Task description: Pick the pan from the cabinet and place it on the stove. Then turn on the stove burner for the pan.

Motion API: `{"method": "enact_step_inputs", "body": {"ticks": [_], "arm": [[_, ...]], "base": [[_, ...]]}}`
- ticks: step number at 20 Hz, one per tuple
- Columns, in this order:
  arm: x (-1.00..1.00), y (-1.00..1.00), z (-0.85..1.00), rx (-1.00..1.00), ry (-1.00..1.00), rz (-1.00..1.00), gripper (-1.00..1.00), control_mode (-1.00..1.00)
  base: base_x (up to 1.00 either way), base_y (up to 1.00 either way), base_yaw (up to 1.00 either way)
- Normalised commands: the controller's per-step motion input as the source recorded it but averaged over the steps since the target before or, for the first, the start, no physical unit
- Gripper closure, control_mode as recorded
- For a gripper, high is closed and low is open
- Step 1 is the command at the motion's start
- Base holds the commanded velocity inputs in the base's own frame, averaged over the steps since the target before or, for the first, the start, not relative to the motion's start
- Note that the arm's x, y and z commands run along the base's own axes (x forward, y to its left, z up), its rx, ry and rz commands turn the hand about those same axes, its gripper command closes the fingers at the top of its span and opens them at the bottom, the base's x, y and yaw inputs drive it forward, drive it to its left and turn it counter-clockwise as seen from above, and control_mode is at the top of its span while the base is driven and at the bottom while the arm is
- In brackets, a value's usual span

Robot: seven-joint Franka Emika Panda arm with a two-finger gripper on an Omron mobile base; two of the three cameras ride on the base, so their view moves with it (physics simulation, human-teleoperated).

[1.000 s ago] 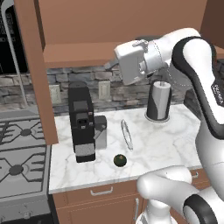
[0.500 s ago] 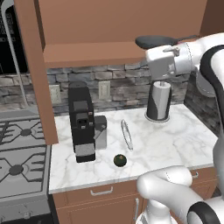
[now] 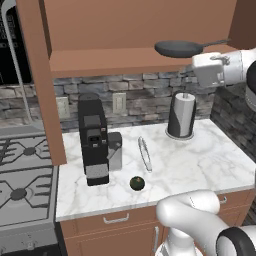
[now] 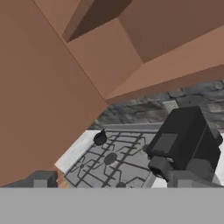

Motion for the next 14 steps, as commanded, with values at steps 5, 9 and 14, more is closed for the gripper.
{"method": "enact_step_inputs", "body": {"ticks": [5, 9, 14], "arm": [[0.46, -0.73, 0.0, 0.0, -0.01, -0.14, -1.0, -1.0], [0.43, -0.72, 0.0, 0.0, 0.0, -0.15, -1.0, -1.0], [0.38, -0.73, 0.01, 0.0, 0.0, -0.16, -1.0, -1.0]], "base": [[0.0, 0.0, 0.0], [0.0, 0.0, 0.0], [0.0, 0.0, 0.0]]}}
